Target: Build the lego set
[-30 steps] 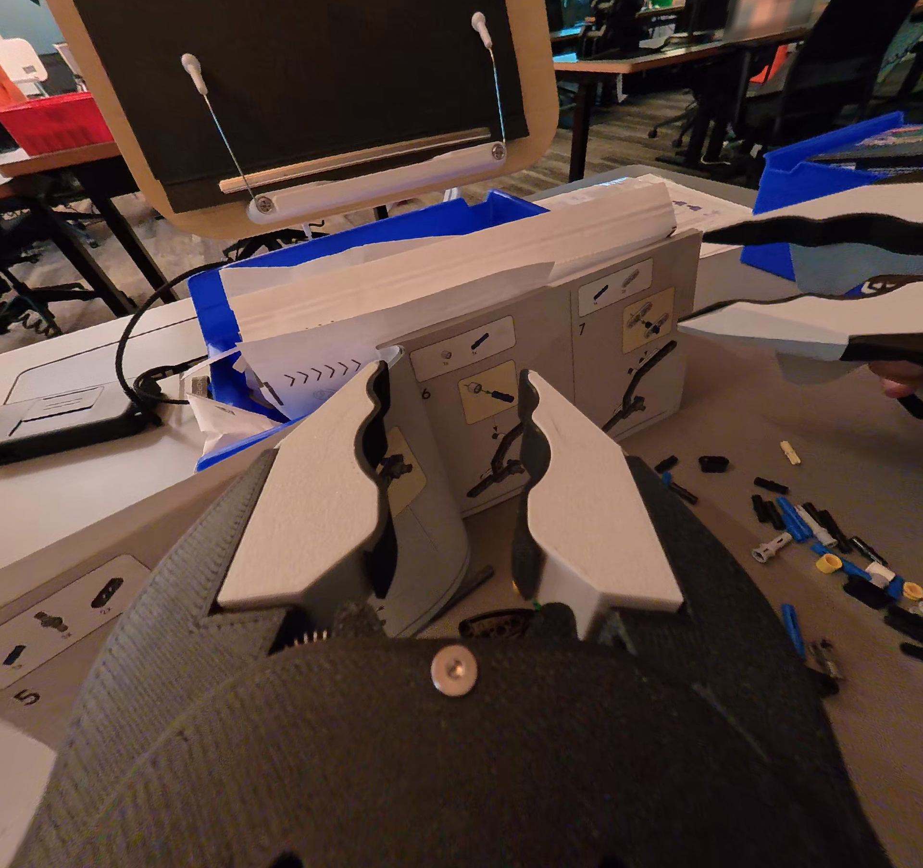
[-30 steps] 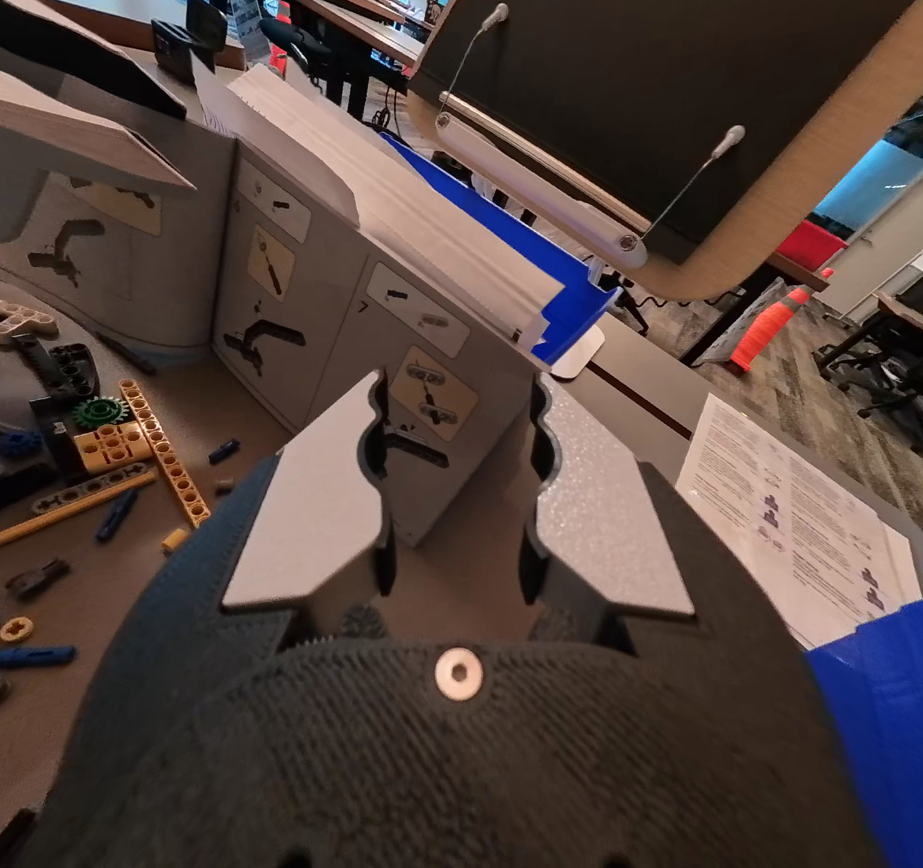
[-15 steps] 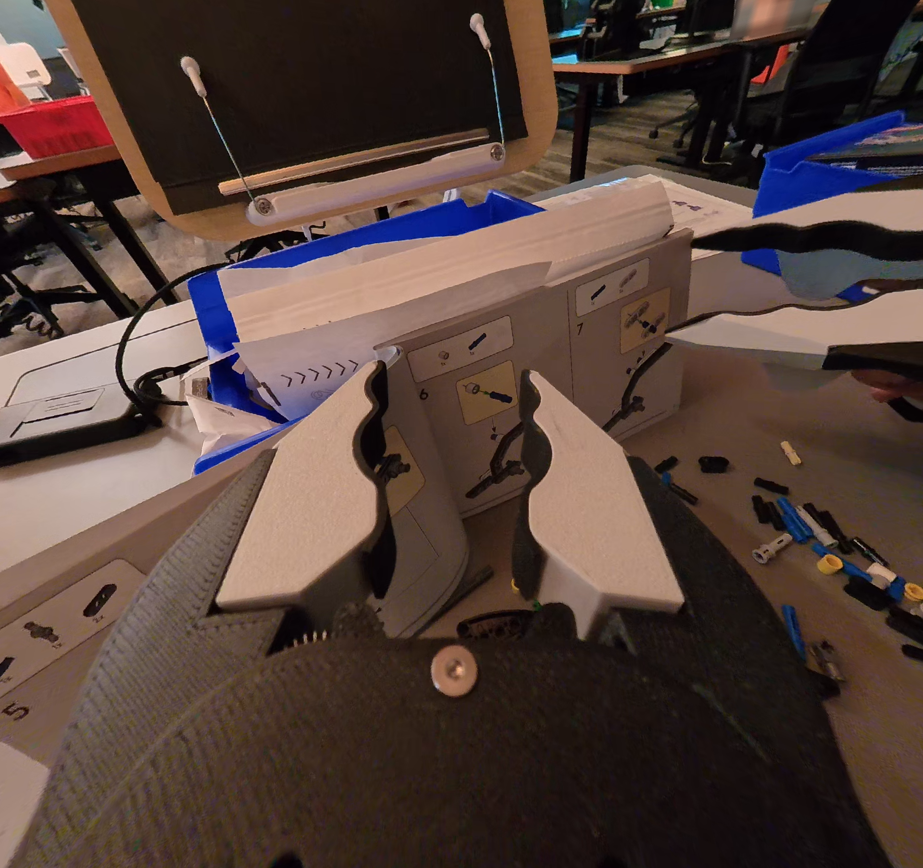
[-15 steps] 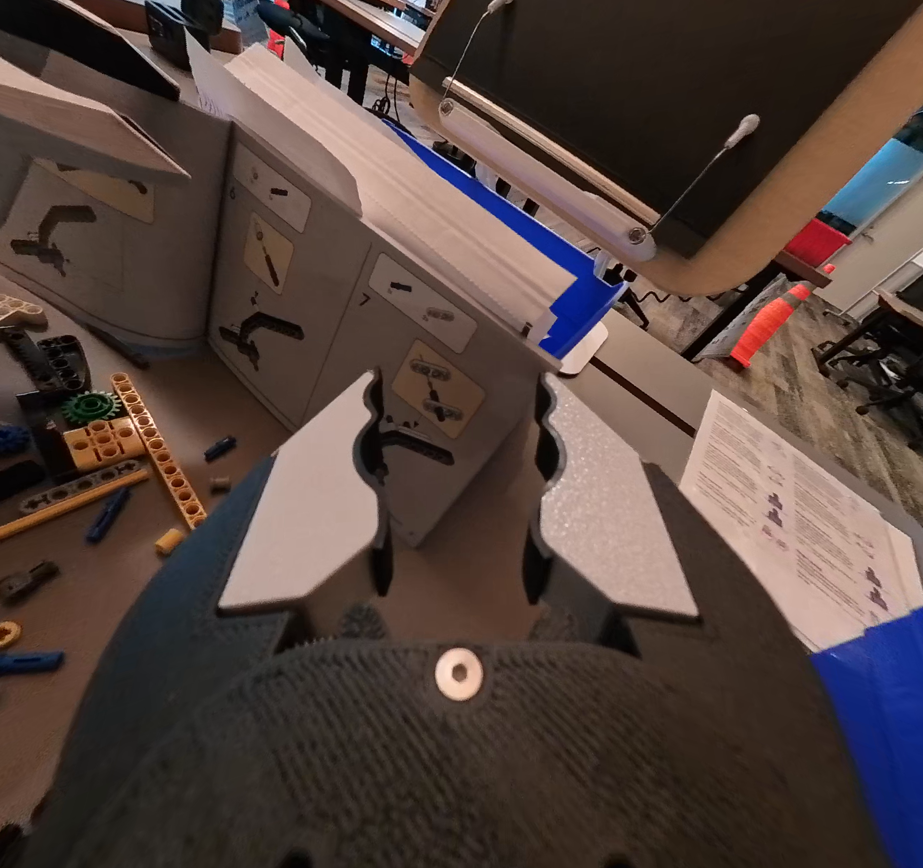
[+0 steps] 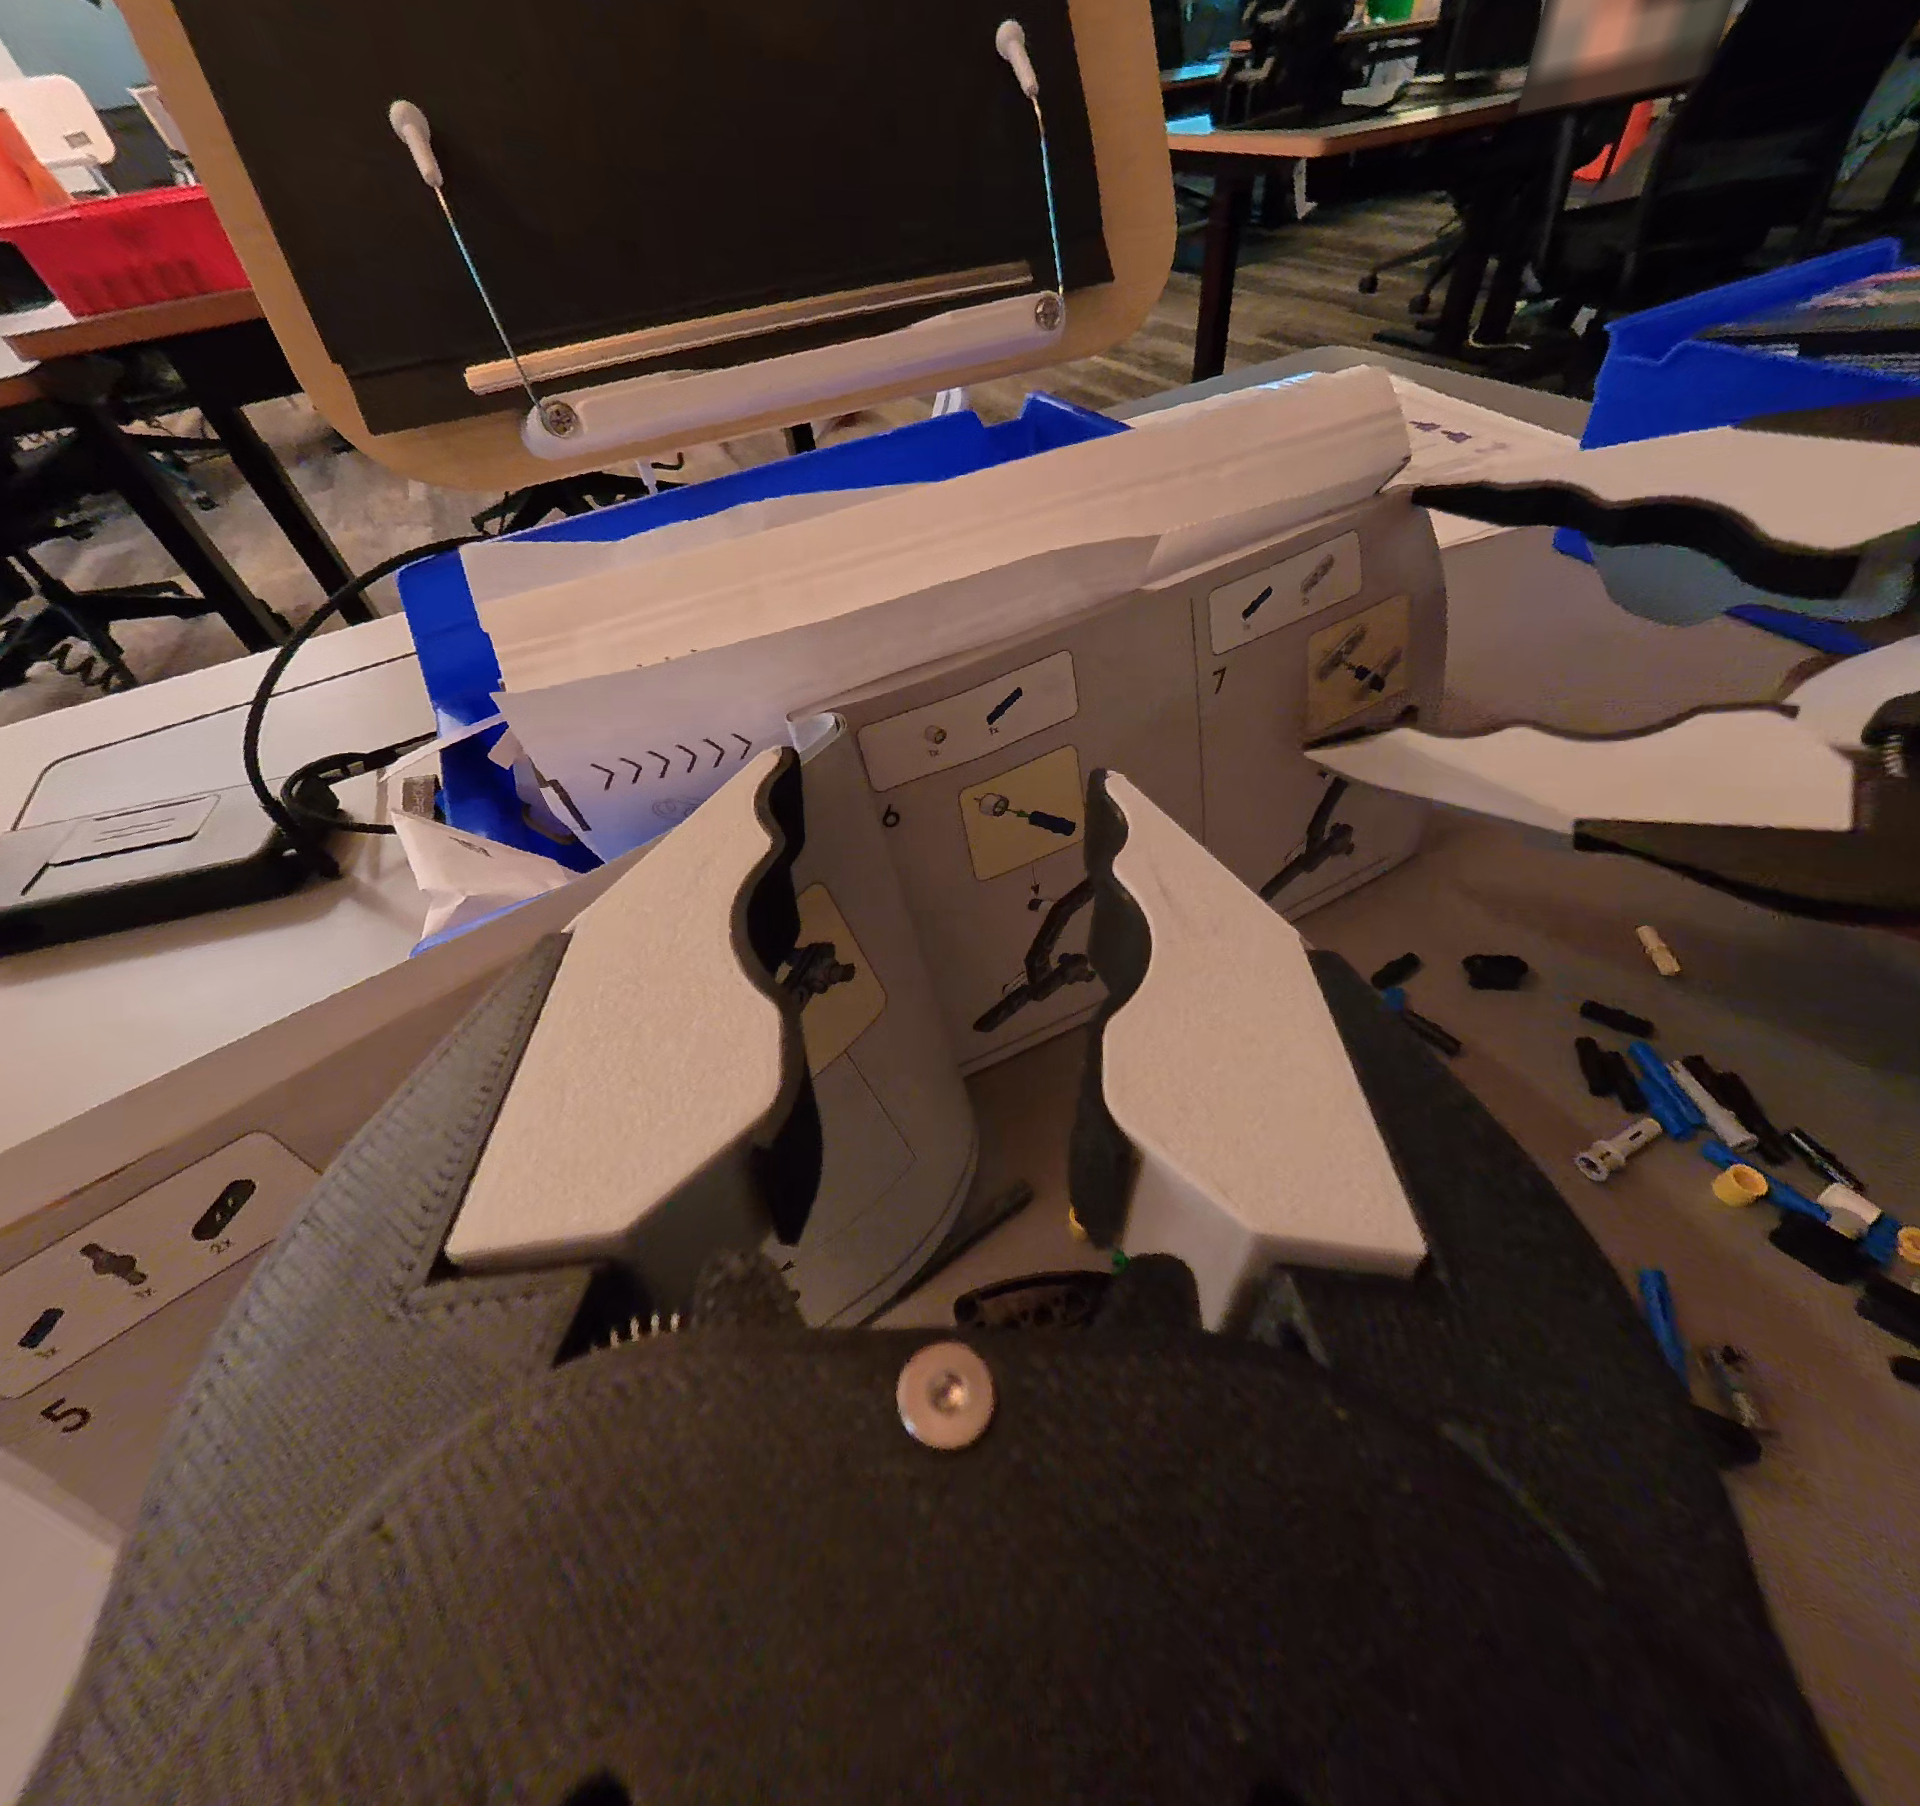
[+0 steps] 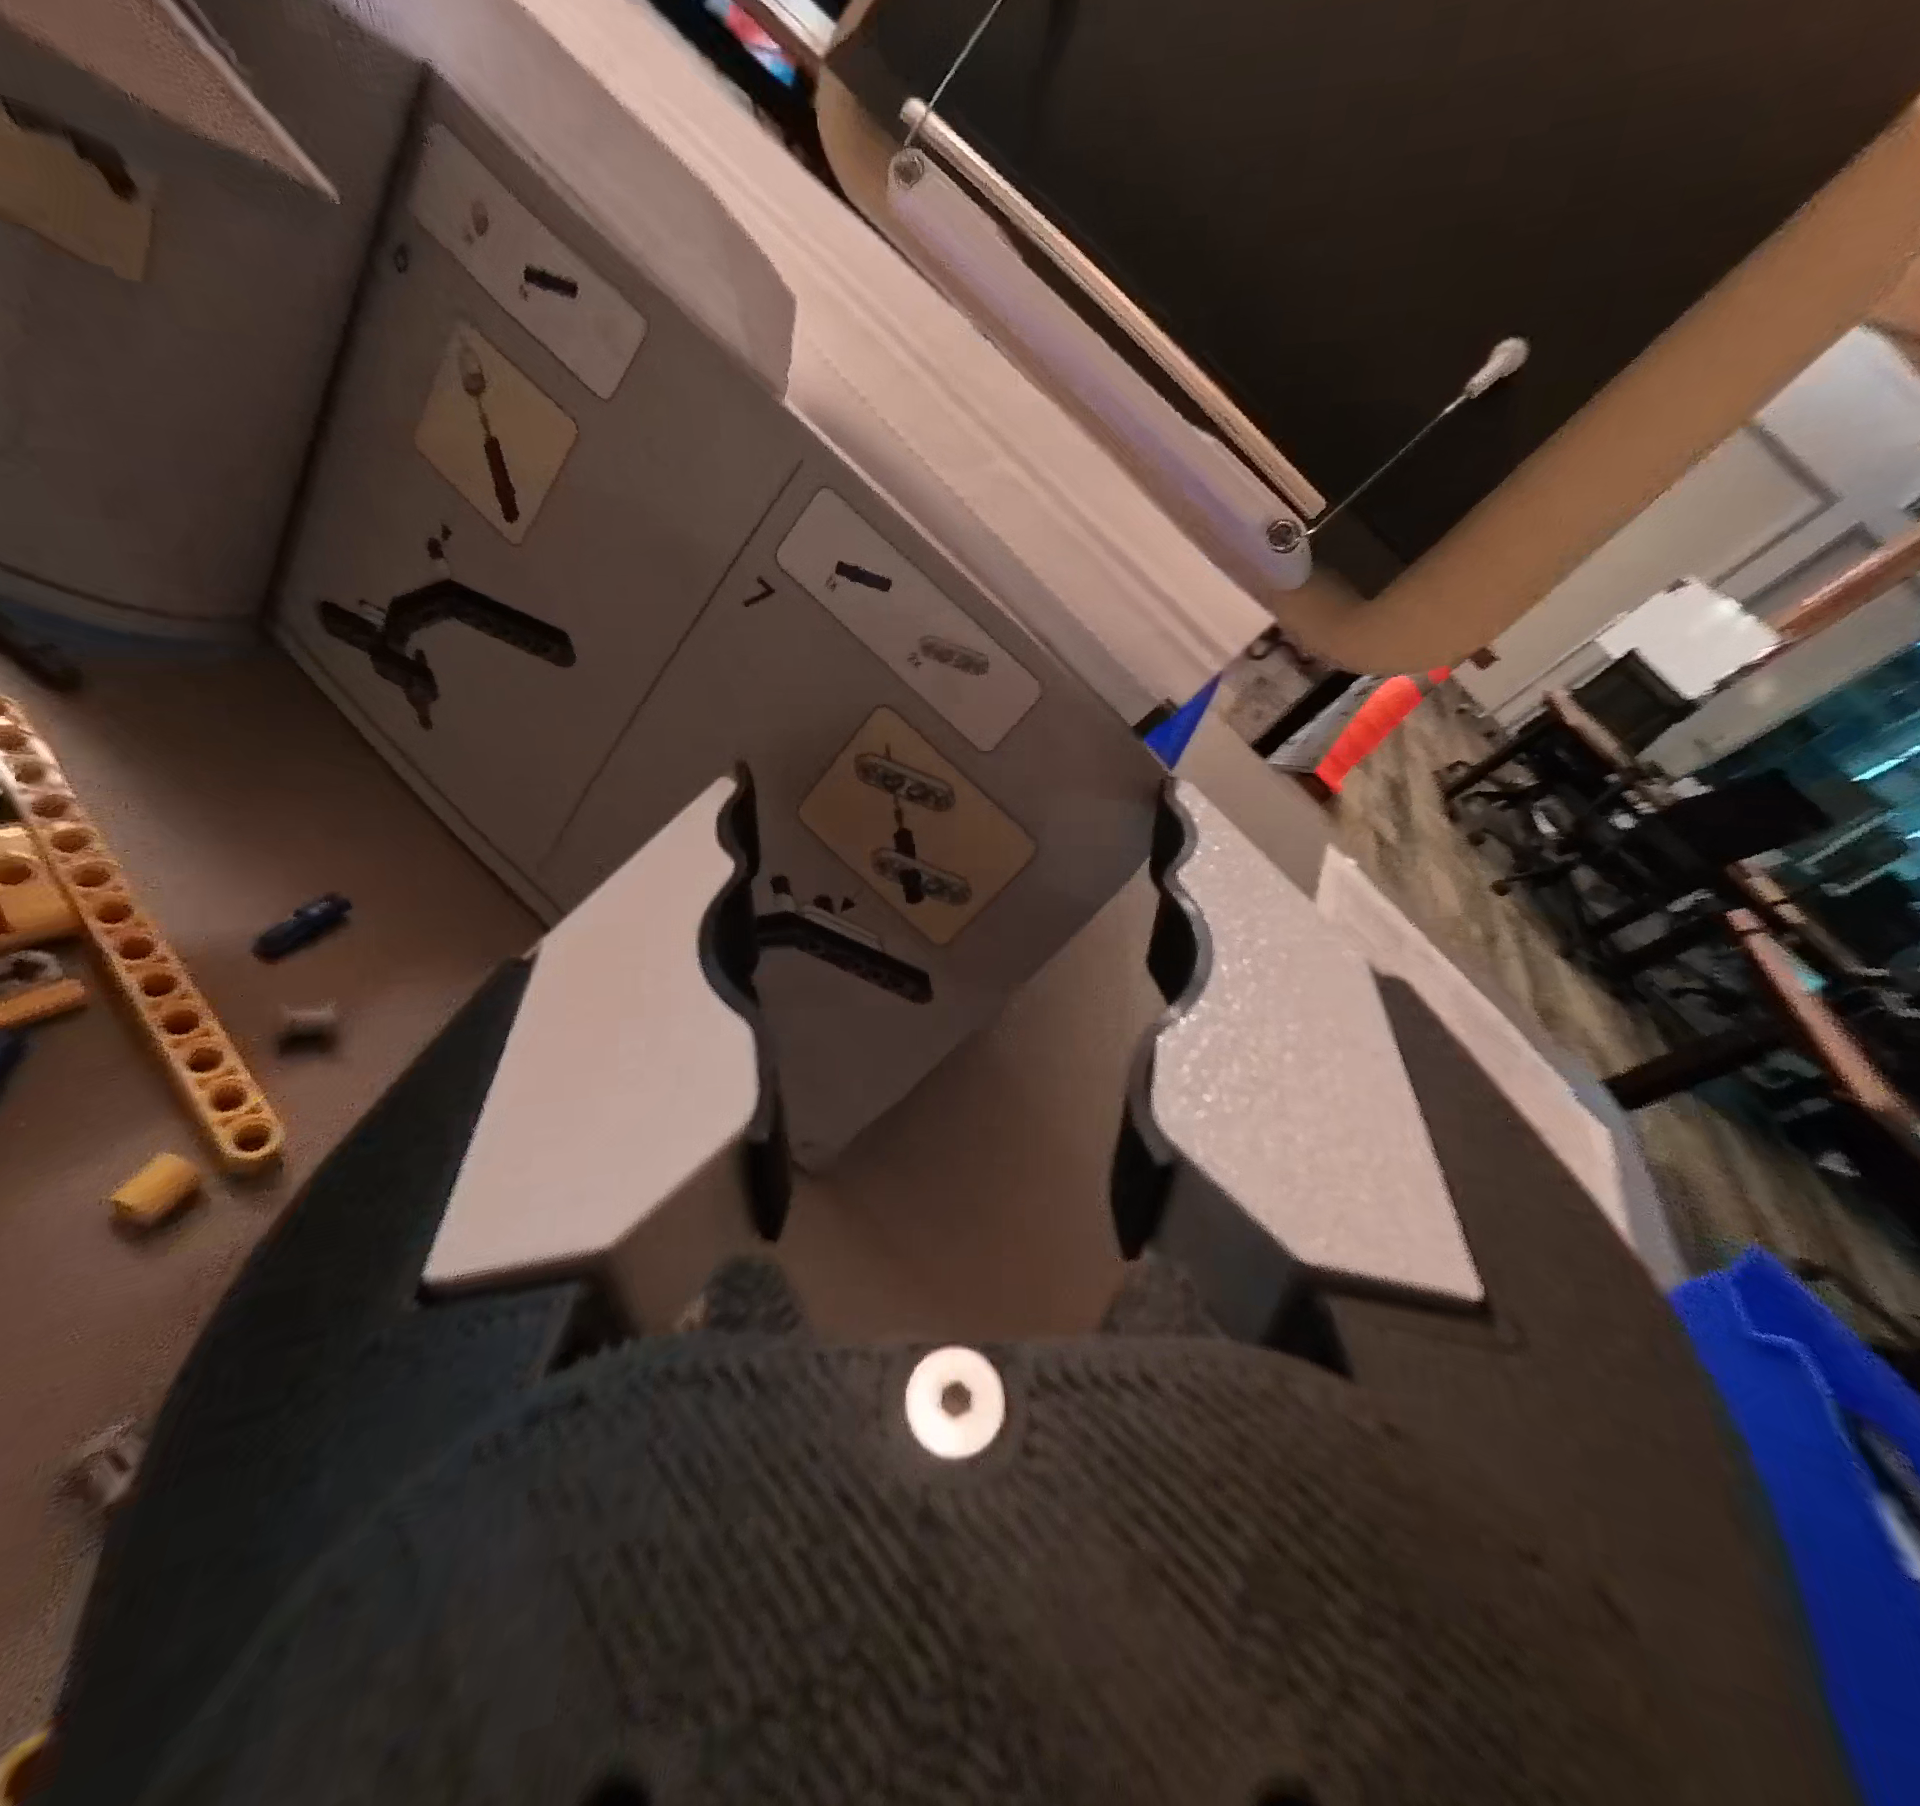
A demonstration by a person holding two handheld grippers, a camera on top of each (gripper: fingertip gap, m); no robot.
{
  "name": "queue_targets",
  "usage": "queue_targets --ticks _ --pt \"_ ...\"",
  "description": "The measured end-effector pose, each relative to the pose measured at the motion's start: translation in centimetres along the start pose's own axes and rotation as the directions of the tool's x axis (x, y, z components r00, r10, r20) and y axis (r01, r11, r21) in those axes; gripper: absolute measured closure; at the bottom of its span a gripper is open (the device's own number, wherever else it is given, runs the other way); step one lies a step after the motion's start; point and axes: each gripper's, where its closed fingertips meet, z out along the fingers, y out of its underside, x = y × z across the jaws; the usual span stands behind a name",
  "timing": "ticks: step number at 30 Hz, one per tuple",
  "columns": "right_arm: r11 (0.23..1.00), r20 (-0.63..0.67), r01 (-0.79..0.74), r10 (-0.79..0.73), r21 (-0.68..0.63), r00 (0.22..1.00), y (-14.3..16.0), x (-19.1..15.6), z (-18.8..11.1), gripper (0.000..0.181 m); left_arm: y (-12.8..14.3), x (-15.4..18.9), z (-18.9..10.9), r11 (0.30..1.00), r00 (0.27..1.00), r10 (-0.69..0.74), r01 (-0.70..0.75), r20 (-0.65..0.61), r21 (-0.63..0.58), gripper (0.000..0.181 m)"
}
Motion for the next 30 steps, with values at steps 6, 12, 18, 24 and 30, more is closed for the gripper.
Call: queue_targets --ticks 6,12,18,24,30 --pt "0.987 -0.079 0.153 -0.157 -0.056 0.984 0.6 0.3 0.4 0.113 0.1 -0.1 0.0 1.000 1.000 -0.011 0.011 -0.002 0.001 0.127" --pt "0.986 -0.087 0.158 -0.163 -0.058 0.983 0.6 0.7 0.2 0.123 0.2 -0.2 0.1 1.000 1.000 -0.026 0.026 -0.008 -0.002 0.127" --pt "0.975 -0.121 0.213 -0.219 -0.063 0.968 0.5 0.8 -0.1 0.138 0.3 -0.2 0.1 1.000 1.000 -0.022 0.022 -0.006 -0.003 0.126" --pt "0.964 -0.095 0.258 -0.263 -0.063 0.960 0.3 -0.1 -0.3 0.180 0.2 -0.3 0.1 1.000 1.000 -0.027 0.027 -0.009 -0.004 0.127" --pt "0.976 -0.031 0.216 -0.217 -0.040 0.976 -0.2 -0.7 -0.6 0.181 0.2 -0.3 0.1 1.000 0.999 -0.030 0.030 -0.011 -0.001 0.127"
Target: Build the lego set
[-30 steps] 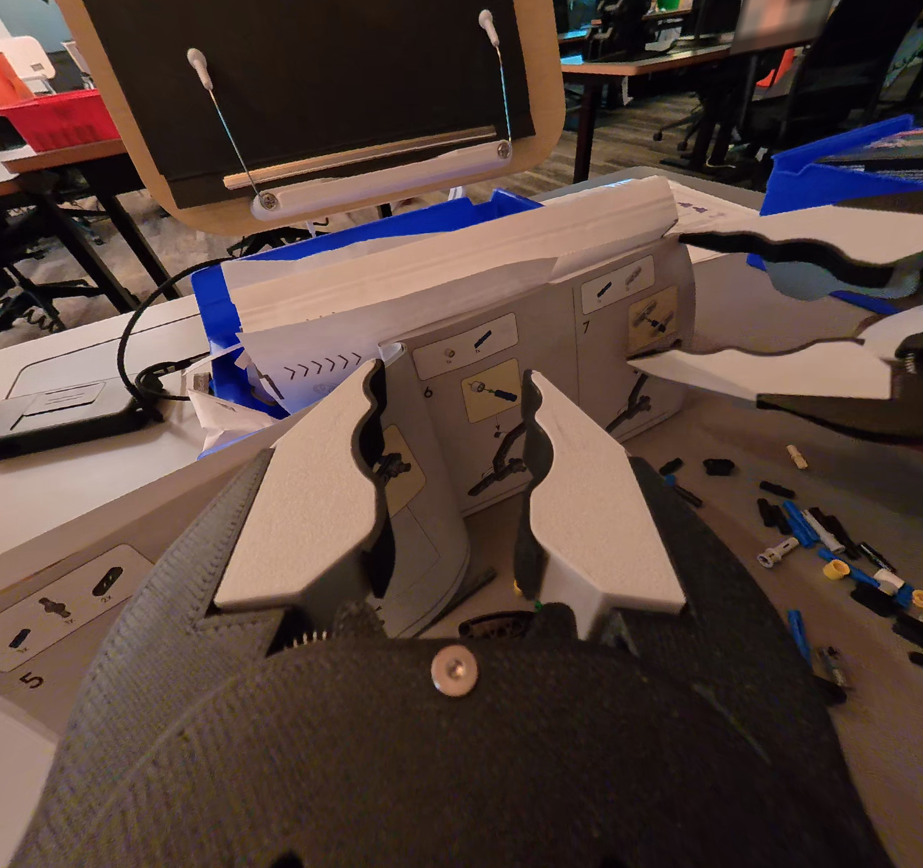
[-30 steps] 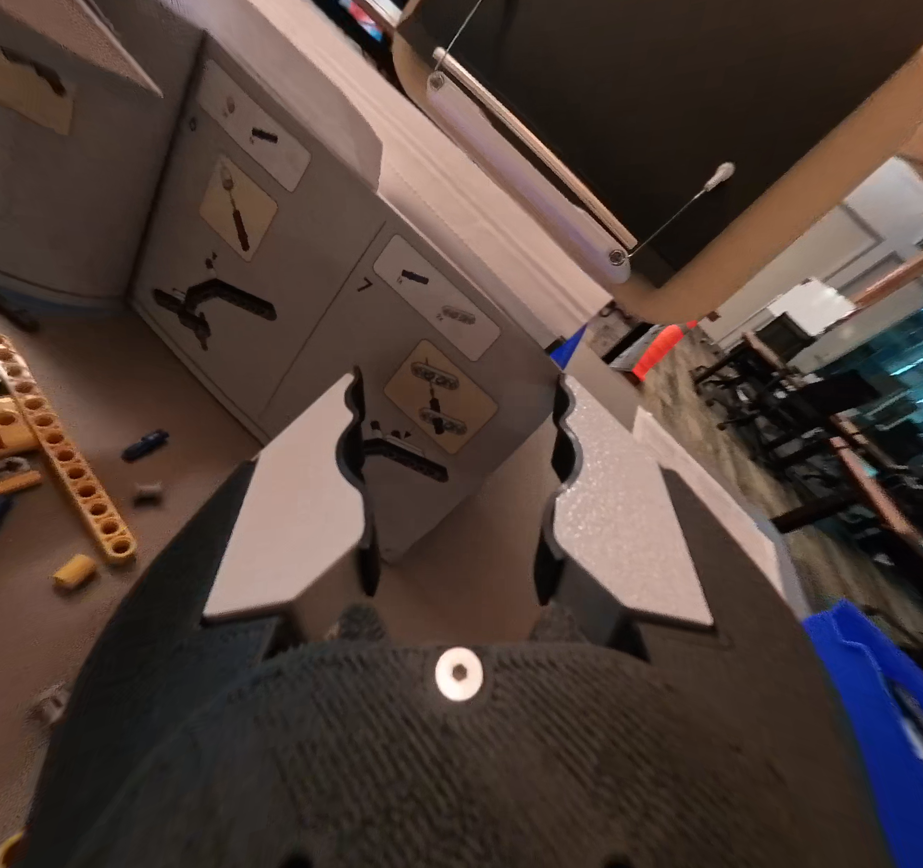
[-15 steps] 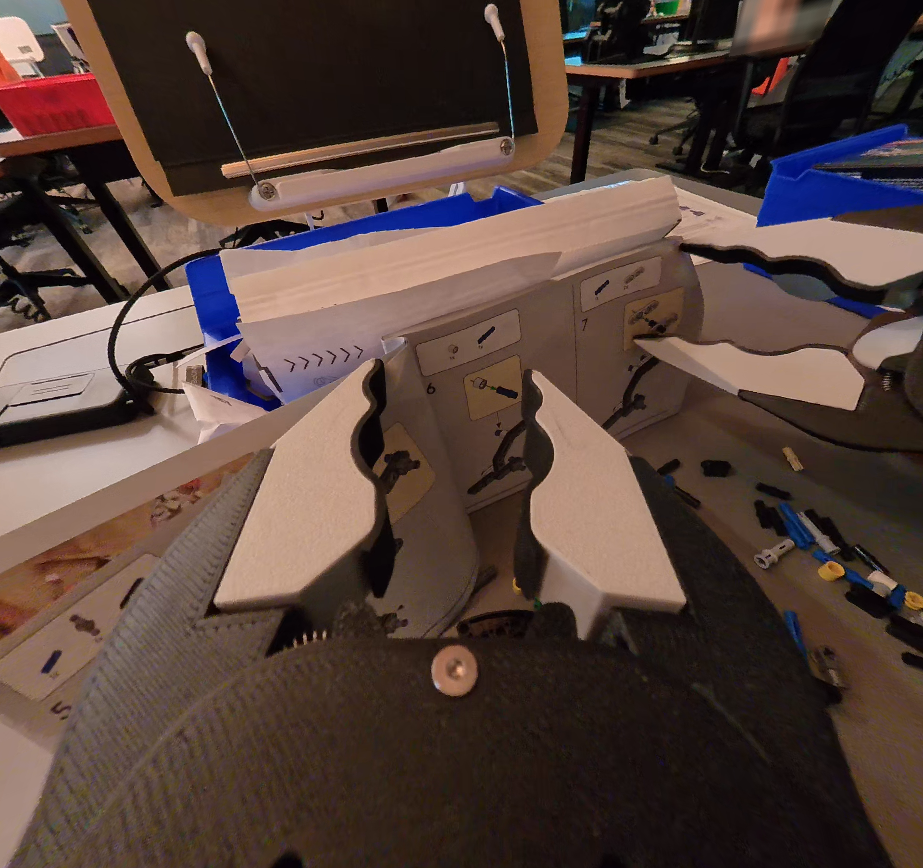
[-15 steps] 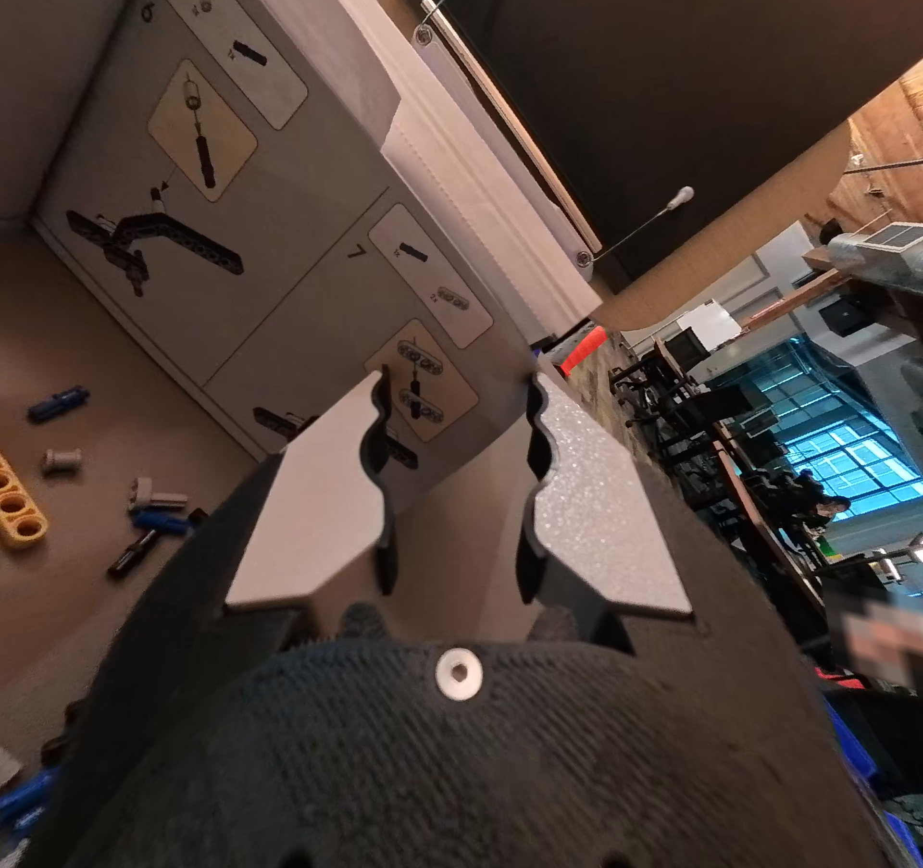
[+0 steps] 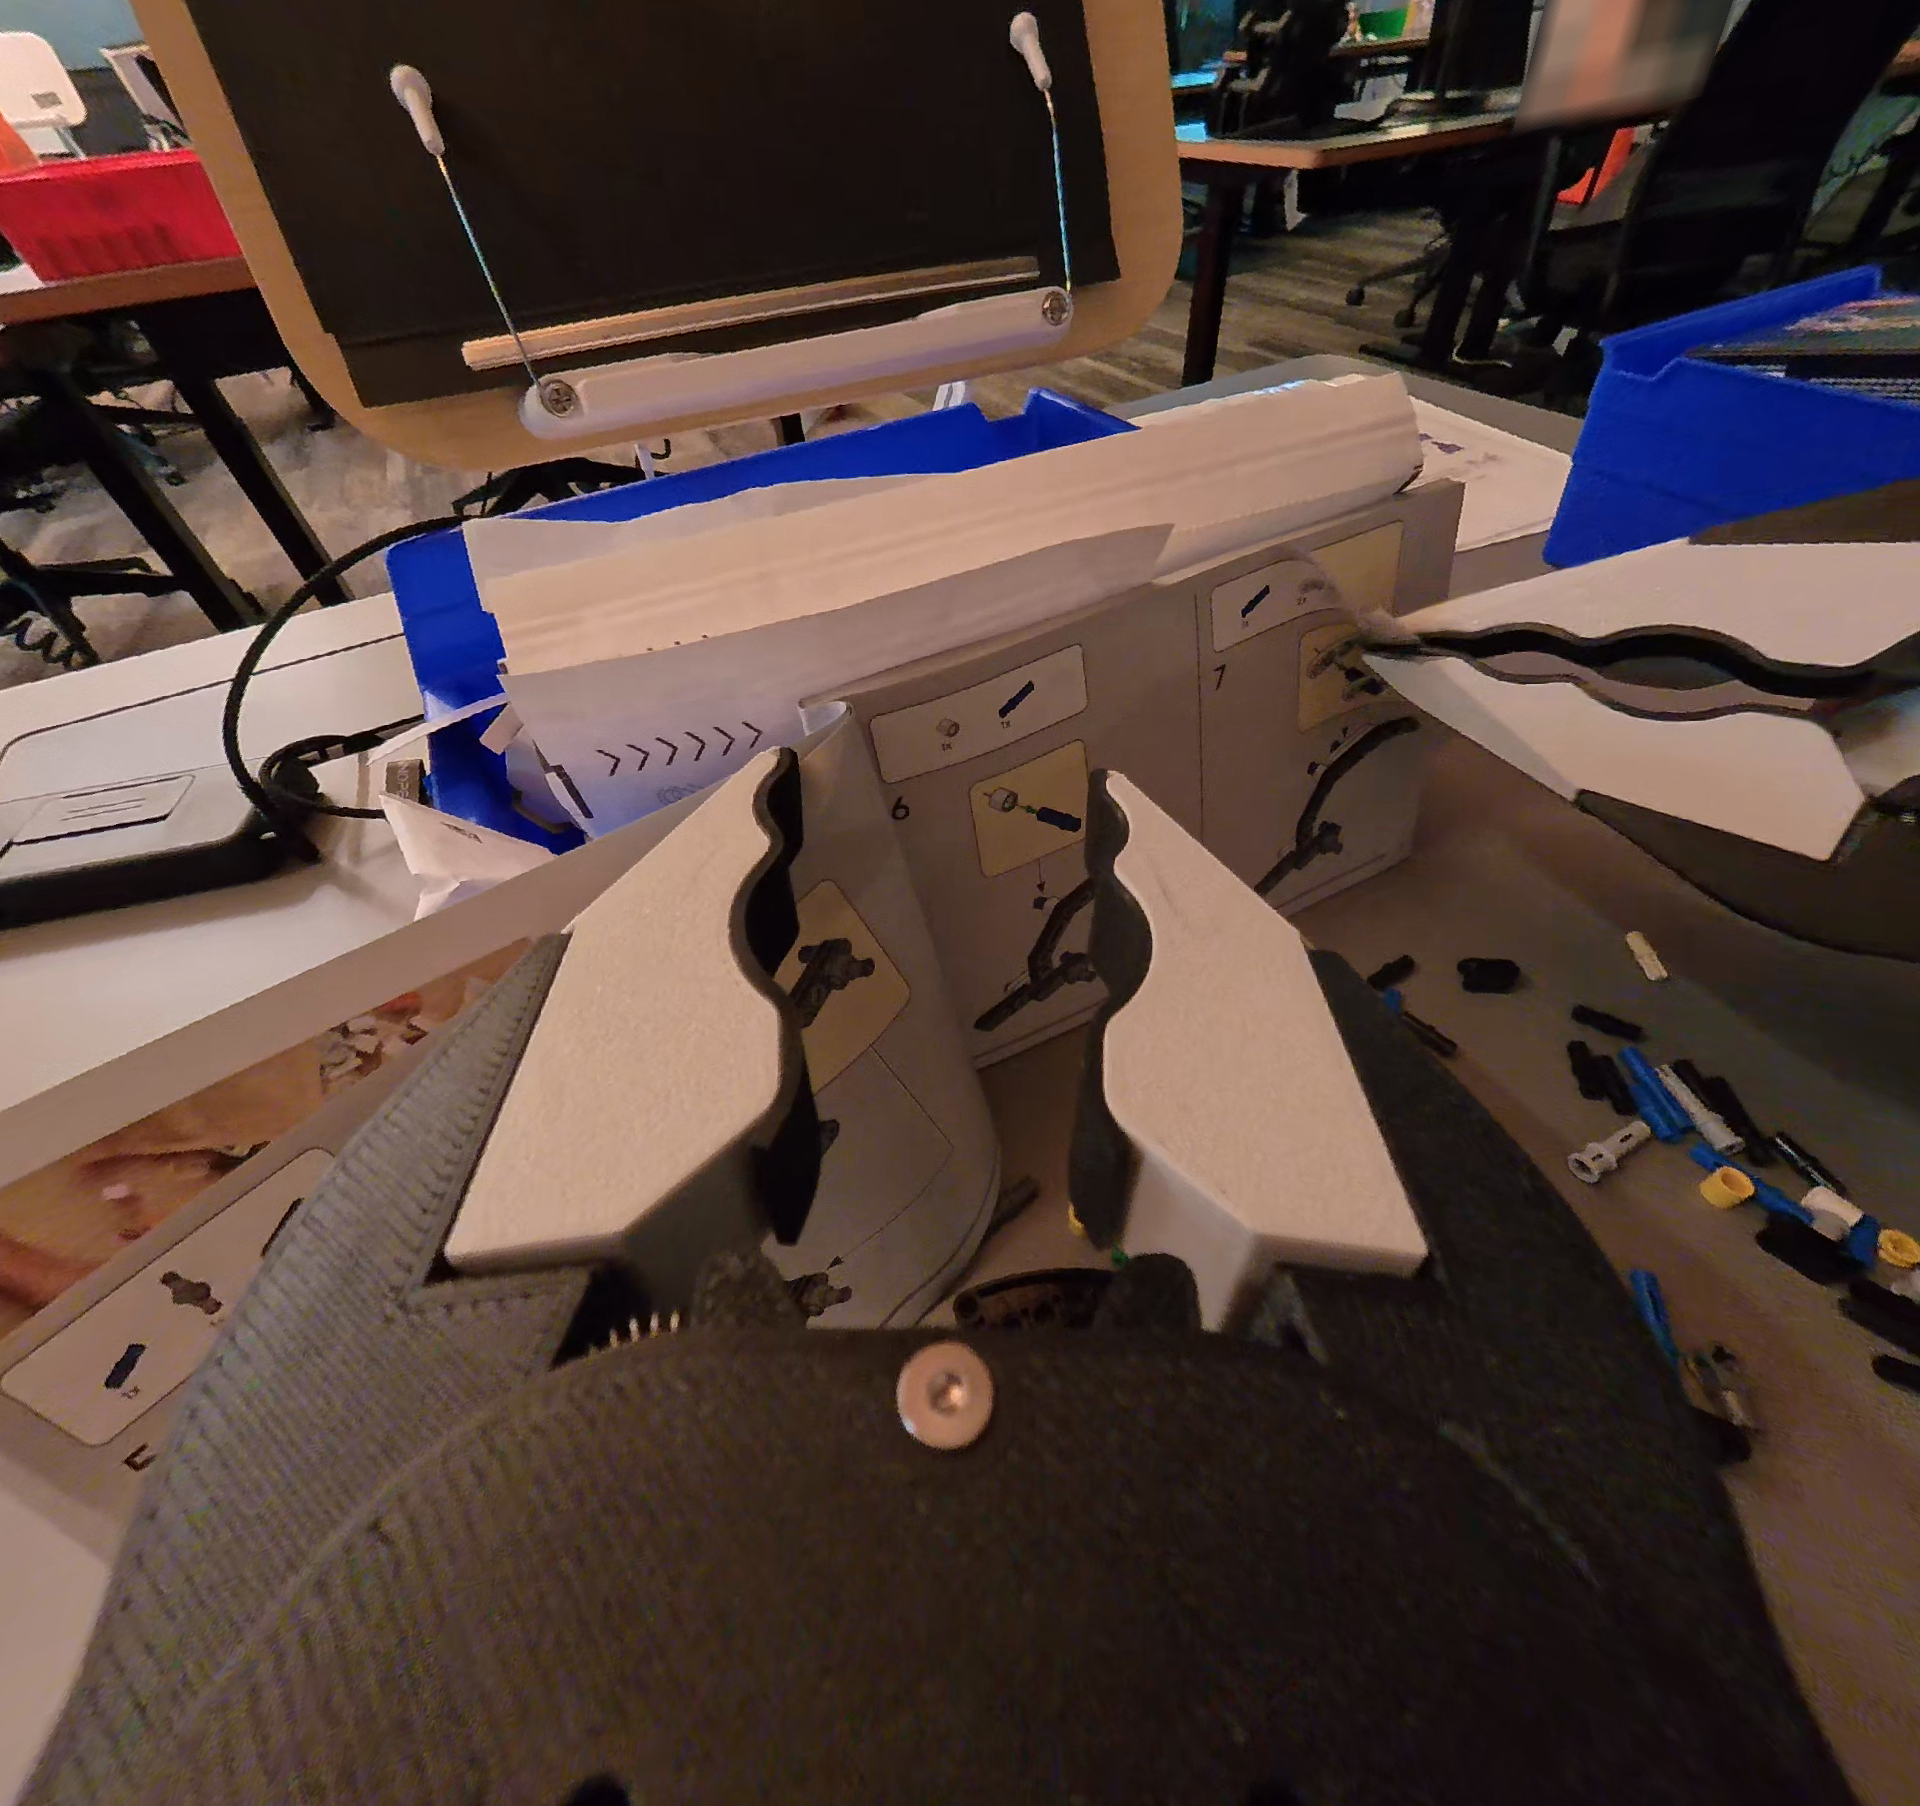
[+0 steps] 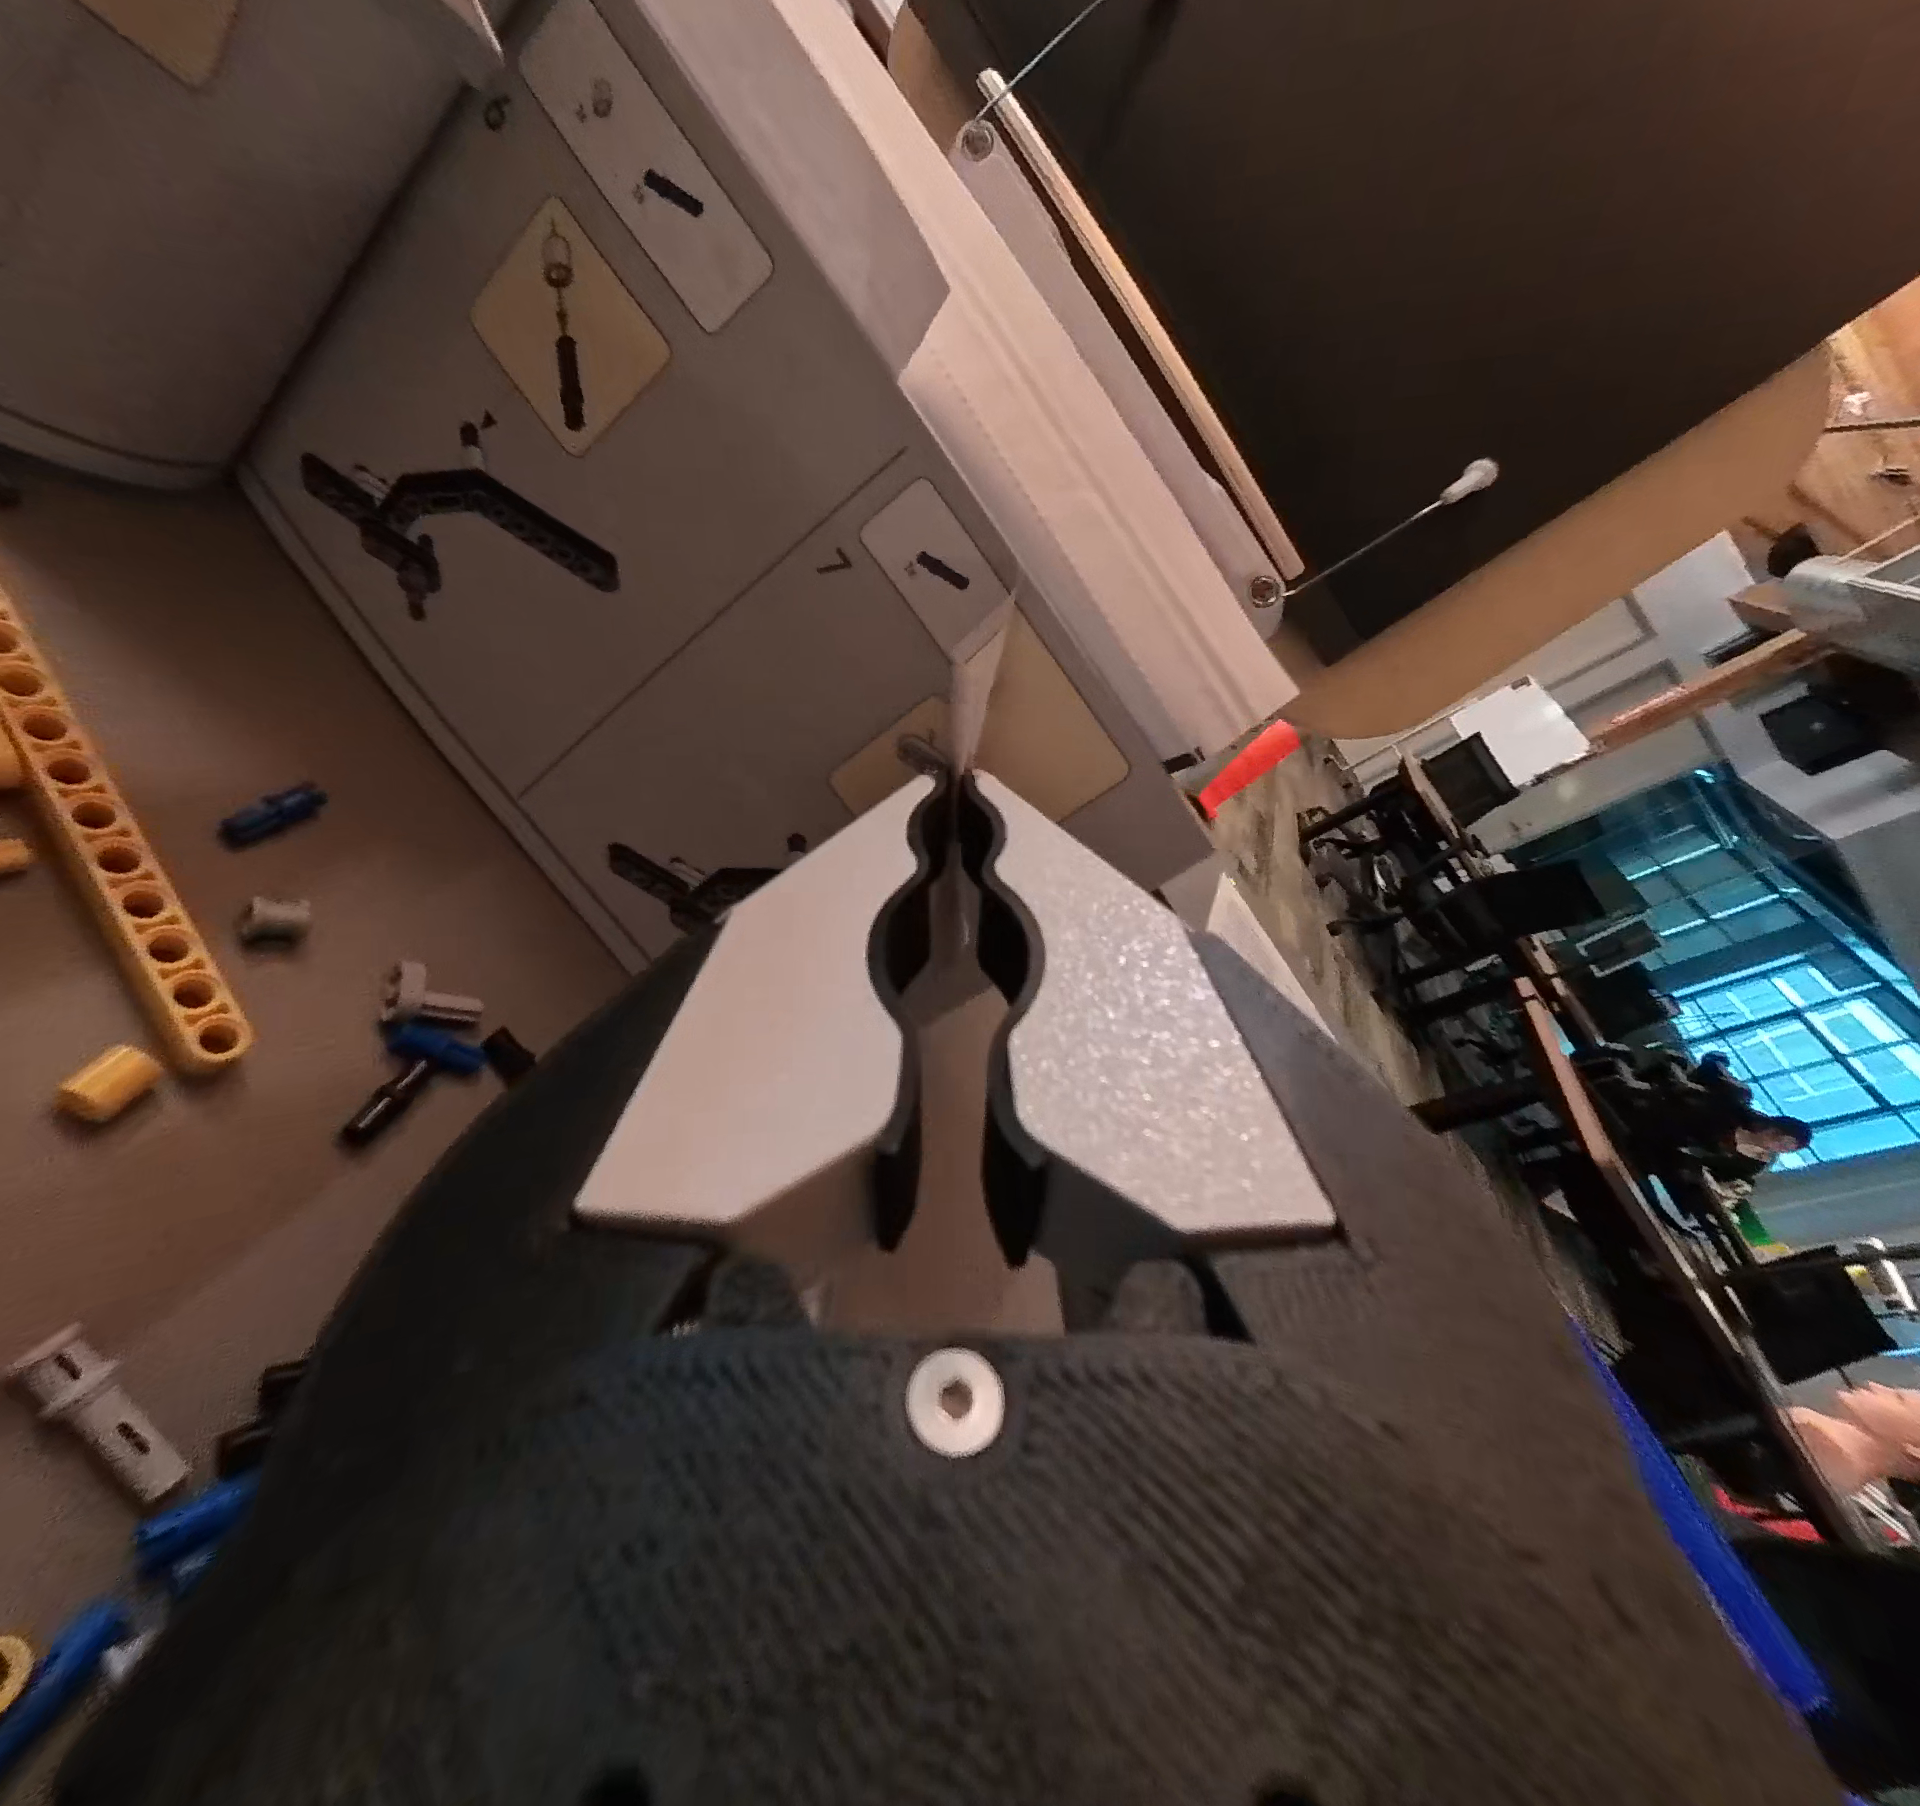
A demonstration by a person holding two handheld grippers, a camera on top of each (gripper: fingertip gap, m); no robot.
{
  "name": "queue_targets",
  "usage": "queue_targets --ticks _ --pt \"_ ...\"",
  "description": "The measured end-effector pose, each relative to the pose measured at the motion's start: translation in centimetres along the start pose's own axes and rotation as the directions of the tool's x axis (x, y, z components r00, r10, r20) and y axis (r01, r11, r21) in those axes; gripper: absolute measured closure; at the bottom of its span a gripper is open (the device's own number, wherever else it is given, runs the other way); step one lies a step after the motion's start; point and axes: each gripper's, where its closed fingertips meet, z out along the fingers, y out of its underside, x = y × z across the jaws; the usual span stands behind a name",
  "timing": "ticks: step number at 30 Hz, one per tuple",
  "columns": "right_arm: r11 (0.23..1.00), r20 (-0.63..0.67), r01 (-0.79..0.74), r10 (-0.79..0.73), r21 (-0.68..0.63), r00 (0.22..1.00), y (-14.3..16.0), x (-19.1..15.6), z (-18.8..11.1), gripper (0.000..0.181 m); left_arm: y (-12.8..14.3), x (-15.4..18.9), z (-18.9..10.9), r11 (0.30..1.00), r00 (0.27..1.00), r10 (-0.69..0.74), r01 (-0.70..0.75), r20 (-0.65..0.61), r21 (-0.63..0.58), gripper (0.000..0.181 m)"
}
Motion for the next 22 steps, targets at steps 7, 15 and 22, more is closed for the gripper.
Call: queue_targets --ticks 7,15,22 --pt "0.987 0.181 -0.037 0.008 0.156 0.983 -3.6 -3.0 -1.5 0.181 -0.4 0.5 -0.2 1.000 1.000 -0.006 0.006 -0.020 0.005 0.126" --pt "0.827 0.594 -0.552 0.395 0.102 0.701 -7.7 -4.9 -3.7 0.181 -2.2 0.6 -2.2 0.997 0.998 -0.037 0.040 -0.049 0.059 0.126" --pt "0.641 0.823 -0.759 0.488 -0.114 0.289 -10.9 -6.6 -6.2 0.177 -0.3 -0.1 -6.8 0.990 0.987 -0.125 0.131 -0.101 0.054 0.127"
